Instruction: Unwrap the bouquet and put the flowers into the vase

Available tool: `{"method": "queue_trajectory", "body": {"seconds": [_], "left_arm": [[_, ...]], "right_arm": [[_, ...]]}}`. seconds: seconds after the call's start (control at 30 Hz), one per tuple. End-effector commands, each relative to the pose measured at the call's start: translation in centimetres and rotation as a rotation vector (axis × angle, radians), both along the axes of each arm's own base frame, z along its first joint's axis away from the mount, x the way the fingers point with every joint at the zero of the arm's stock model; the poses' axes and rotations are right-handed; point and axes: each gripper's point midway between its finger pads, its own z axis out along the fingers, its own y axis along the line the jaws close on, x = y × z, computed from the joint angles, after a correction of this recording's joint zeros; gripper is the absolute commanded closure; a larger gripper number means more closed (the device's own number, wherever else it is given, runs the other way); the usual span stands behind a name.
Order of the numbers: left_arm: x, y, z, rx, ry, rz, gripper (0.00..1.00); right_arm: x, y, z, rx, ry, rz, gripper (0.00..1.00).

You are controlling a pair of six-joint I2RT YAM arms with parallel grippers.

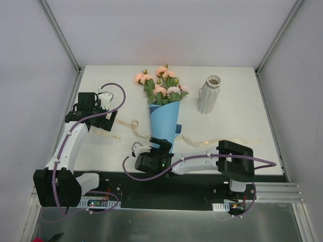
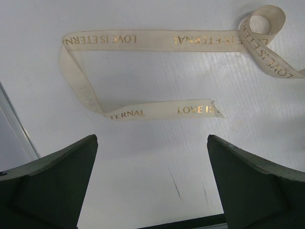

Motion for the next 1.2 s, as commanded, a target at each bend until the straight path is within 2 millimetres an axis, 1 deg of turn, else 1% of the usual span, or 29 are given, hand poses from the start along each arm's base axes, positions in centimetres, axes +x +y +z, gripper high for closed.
{"method": "queue_trajectory", "body": {"seconds": [0.0,0.03,0.1,0.13,0.17,0.23,0.27,0.3,0.33,0.37,0.4,0.47,0.5,0.57,0.6,0.63,0.7,0.73,0.77,0.83,0.87,0.9,0.97,1.0,1.03,1.07,1.1,1.13,1.17], "left_arm": [[0.1,0.2,1.8,0.021,-0.051,-0.009,0.01],[0.1,0.2,1.7,0.022,-0.05,-0.01,0.01],[0.1,0.2,1.6,0.019,-0.046,-0.011,0.01],[0.1,0.1,1.7,0.019,-0.05,-0.013,0.01],[0.2,0.1,1.7,0.018,-0.05,-0.014,0.01],[0.2,0.1,1.8,0.018,-0.053,-0.018,0.01],[0.2,0.1,1.9,0.02,-0.055,-0.018,0.01],[0.2,0.1,1.9,0.021,-0.056,-0.019,0.01],[0.2,0.1,2.1,0.024,-0.062,-0.022,0.01],[0.3,0.1,2.1,0.023,-0.063,-0.023,0.01],[0.3,0.1,2.3,0.022,-0.066,-0.024,0.01],[0.4,0.0,2.5,0.017,-0.071,-0.027,0.01],[0.5,-0.1,2.7,0.014,-0.077,-0.029,0.01],[0.7,-0.1,2.9,0.009,-0.081,-0.028,0.01],[0.7,-0.2,3.0,0.008,-0.083,-0.028,0.01],[0.7,-0.2,3.0,0.004,-0.081,-0.029,0.01],[0.9,-0.3,3.3,-0.001,-0.09,-0.027,0.01],[0.9,-0.3,3.4,-0.001,-0.091,-0.027,0.01],[1.0,-0.4,3.6,-0.005,-0.097,-0.027,0.01],[1.0,-0.5,3.9,-0.012,-0.1,-0.028,0.01],[1.1,-0.6,4.1,-0.016,-0.103,-0.03,0.01],[1.1,-0.6,4.3,-0.018,-0.105,-0.028,0.01],[1.1,-0.6,4.7,-0.018,-0.105,-0.026,0.01],[1.0,-1.8,4.8,-0.021,-0.106,-0.063,0.01],[1.0,-2.1,5.1,-0.02,-0.107,-0.072,0.01],[1.0,-2.4,5.2,-0.017,-0.108,-0.078,0.01],[0.9,-2.8,5.4,-0.014,-0.112,-0.087,0.01],[0.8,-3.6,5.5,-0.007,-0.115,-0.113,0.01],[0.7,-4.1,5.5,-0.001,-0.111,-0.126,0.01]], "right_arm": [[1.8,1.3,4.1,0.17,-0.113,-0.083,0.02],[1.9,1.2,5.1,0.21,-0.126,-0.096,0.02],[2.0,1.3,6.2,0.261,-0.144,-0.115,0.01],[2.4,0.7,7.0,0.276,-0.181,-0.145,0.01],[2.5,0.5,7.4,0.291,-0.197,-0.156,0.01],[2.5,-0.3,8.9,0.349,-0.227,-0.183,0.03],[2.3,-1.0,8.8,0.369,-0.232,-0.19,0.04],[2.4,-1.8,10.4,0.44,-0.247,-0.225,0.04],[2.2,-2.3,10.9,0.474,-0.255,-0.241,0.04],[2.1,-3.3,10.9,0.485,-0.262,-0.254,0.04],[2.0,-4.4,12.4,0.56,-0.281,-0.293,0.04],[1.3,-5.7,12.7,0.582,-0.283,-0.306,0.04],[1.2,-6.6,13.7,0.625,-0.296,-0.333,0.04],[0.4,-7.8,13.5,0.647,-0.28,-0.357,0.04],[0.2,-8.4,14.0,0.671,-0.283,-0.376,0.03],[-0.3,-9.1,13.4,0.67,-0.263,-0.387,0.02],[-0.6,-10.1,13.0,0.669,-0.262,-0.413,0.01],[-0.9,-11.4,12.6,0.609,-0.269,-0.414,0.0],[-1.2,-11.6,12.3,0.667,-0.254,-0.451,0.0],[-1.8,-12.3,11.8,0.626,-0.259,-0.442,0.0],[-2.0,-12.2,11.7,0.659,-0.251,-0.455,0.03],[-2.1,-12.1,11.7,0.654,-0.261,-0.45,0.04],[-2.3,-11.9,12.7,0.678,-0.272,-0.46,0.04],[-2.1,-12.0,13.5,0.693,-0.297,-0.461,0.04],[-1.9,-12.5,14.9,0.695,-0.319,-0.468,0.04],[-1.8,-13.0,15.7,0.708,-0.341,-0.481,0.04],[-1.6,-13.0,16.8,0.882,-0.337,-0.543,0.04],[-1.4,-15.4,18.1,0.785,-0.387,-0.526,0.04],[-1.4,-15.3,18.6,0.81,-0.381,-0.532,0.04]]}}
